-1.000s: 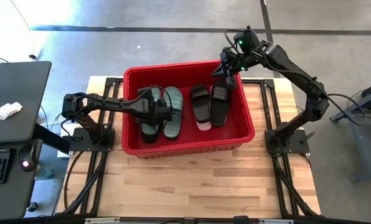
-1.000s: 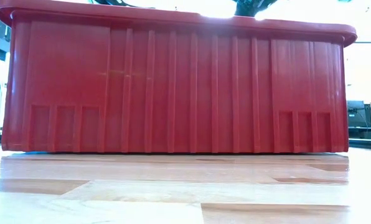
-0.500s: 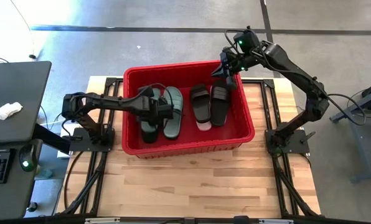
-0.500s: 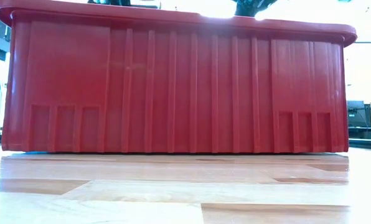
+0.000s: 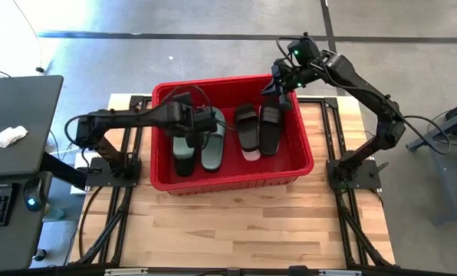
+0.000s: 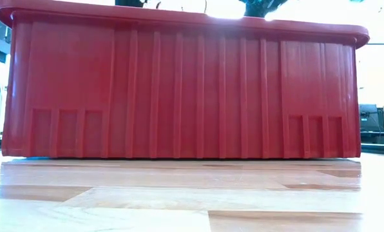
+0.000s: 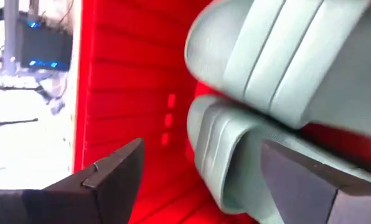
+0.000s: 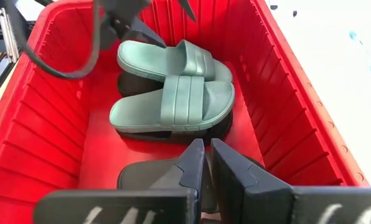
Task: Pick and place slides into bin
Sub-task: Return to Home Position
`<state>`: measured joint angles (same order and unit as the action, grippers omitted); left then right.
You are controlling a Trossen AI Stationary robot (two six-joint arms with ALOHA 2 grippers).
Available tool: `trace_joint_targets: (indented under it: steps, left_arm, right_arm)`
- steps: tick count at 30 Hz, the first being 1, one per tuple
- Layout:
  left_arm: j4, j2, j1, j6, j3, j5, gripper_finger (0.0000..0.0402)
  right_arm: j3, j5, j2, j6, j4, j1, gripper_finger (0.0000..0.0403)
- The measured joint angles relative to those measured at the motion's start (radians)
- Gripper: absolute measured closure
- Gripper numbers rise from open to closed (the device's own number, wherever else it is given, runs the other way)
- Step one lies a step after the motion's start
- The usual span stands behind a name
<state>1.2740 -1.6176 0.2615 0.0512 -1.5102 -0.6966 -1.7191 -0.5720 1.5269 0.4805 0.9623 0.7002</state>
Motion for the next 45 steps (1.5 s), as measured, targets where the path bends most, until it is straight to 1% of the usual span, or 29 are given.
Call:
trace_joint_targets:
  steps: [4,7,9,13,17,20,23,27,29,31,34,36,38,40,42,44,45]
  left_arm:
    - [-0.049,0.000,0.000,-0.103,-0.098,0.050,0.0118]
    - [-0.119,0.000,0.000,-0.254,-0.186,0.103,0.0130]
    - [-0.181,0.000,0.000,-0.367,-0.253,0.156,0.0139]
    - [-0.308,0.011,0.013,-0.567,-0.374,0.316,0.0163]
    - [-0.390,0.030,0.042,-0.689,-0.455,0.482,0.0196]
    - [-0.396,0.052,0.095,-0.729,-0.472,0.555,0.0226]
    - [-0.358,0.079,0.183,-0.732,-0.472,0.635,0.0258]
    - [-0.303,0.113,0.291,-0.725,-0.472,0.789,0.0298]
    - [-0.291,0.127,0.323,-0.728,-0.471,0.867,0.0318]
    - [-0.291,0.142,0.336,-0.742,-0.471,0.920,0.0337]
    - [-0.321,0.183,0.334,-0.762,-0.426,0.945,0.0365]
    - [-0.367,0.229,0.334,-0.762,-0.363,0.945,0.0384]
    - [-0.439,0.292,0.334,-0.751,-0.268,0.944,0.0397]
    - [-0.533,0.368,0.334,-0.724,-0.154,0.933,0.0396]
    - [-0.635,0.452,0.335,-0.692,-0.027,0.899,0.0388]
    - [-0.739,0.530,0.335,-0.651,0.087,0.863,0.0381]
    - [-0.787,0.566,0.335,-0.632,0.139,0.857,0.0379]
  right_arm:
    - [0.000,0.000,0.000,0.010,0.000,0.000,0.0382]
    - [0.000,0.000,0.000,0.017,0.000,0.000,0.0382]
    - [0.000,0.000,0.000,0.017,0.000,0.000,0.0382]
    - [0.000,0.000,0.000,0.008,0.015,0.000,0.0382]
    - [0.000,-0.015,-0.002,-0.010,0.048,0.009,0.0382]
    - [0.000,-0.036,-0.014,-0.030,0.061,0.018,0.0382]
    - [0.000,-0.081,-0.045,-0.035,0.081,0.038,0.0382]
    - [0.000,-0.157,-0.115,-0.045,0.098,0.071,0.0383]
    - [0.000,-0.190,-0.157,-0.057,0.099,0.089,0.0386]
    - [0.000,-0.236,-0.203,-0.058,0.098,0.103,0.0390]
    - [0.000,-0.297,-0.273,-0.073,0.096,0.121,0.0400]
    - [0.000,-0.310,-0.319,-0.085,0.095,0.132,0.0402]
    - [0.000,-0.310,-0.366,-0.099,0.095,0.142,0.0402]
    - [0.000,-0.312,-0.409,-0.107,0.091,0.151,0.0402]
    - [0.002,-0.323,-0.448,-0.124,0.068,0.158,0.0402]
    - [0.053,-0.357,-0.501,-0.182,-0.038,0.159,0.0403]
    - [0.105,-0.374,-0.533,-0.234,-0.130,0.159,0.0403]
